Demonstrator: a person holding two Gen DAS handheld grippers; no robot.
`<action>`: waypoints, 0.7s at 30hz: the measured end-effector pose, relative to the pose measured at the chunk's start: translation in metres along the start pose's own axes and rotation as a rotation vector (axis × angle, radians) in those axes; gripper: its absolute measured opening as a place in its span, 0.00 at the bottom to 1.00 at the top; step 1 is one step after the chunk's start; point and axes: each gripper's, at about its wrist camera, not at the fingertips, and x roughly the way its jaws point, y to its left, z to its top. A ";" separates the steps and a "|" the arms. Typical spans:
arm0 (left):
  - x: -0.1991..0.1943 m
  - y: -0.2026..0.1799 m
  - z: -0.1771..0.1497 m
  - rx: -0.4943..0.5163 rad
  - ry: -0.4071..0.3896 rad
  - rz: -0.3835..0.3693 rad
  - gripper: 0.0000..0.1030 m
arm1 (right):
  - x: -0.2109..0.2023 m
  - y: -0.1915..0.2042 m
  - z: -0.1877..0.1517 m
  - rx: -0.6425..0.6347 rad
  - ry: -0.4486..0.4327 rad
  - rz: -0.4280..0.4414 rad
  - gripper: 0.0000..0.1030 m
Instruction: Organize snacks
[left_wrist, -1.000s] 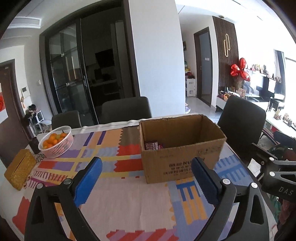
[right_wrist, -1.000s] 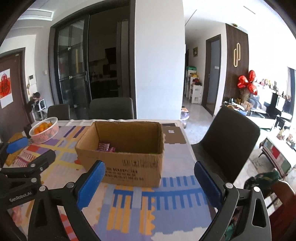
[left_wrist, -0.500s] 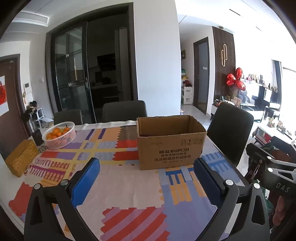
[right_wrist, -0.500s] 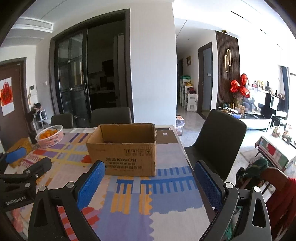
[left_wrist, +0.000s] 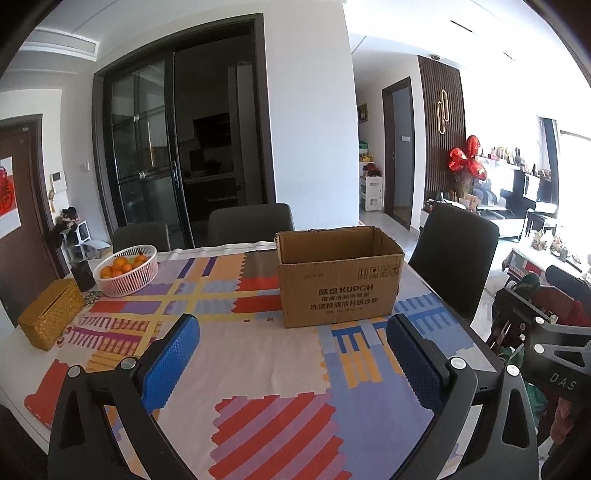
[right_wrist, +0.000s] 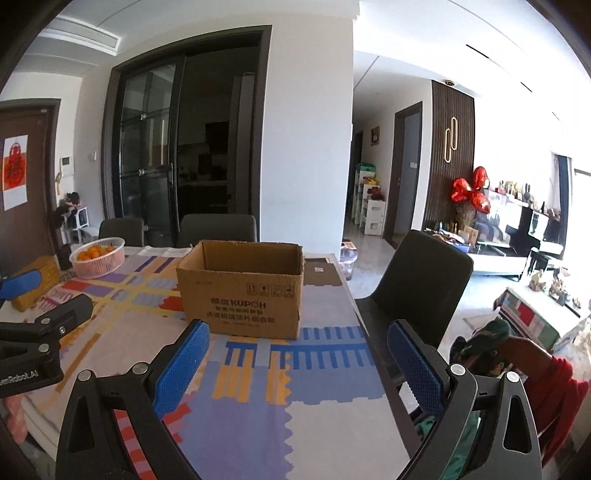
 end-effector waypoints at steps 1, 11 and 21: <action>-0.001 0.000 -0.001 0.001 0.000 -0.003 1.00 | -0.001 0.001 0.000 0.001 -0.001 0.004 0.95; -0.008 -0.002 -0.004 0.010 -0.016 -0.001 1.00 | -0.011 0.001 -0.001 0.009 0.008 0.031 0.95; -0.010 -0.002 -0.002 0.013 -0.025 0.003 1.00 | -0.016 -0.001 0.001 0.016 -0.006 0.018 0.95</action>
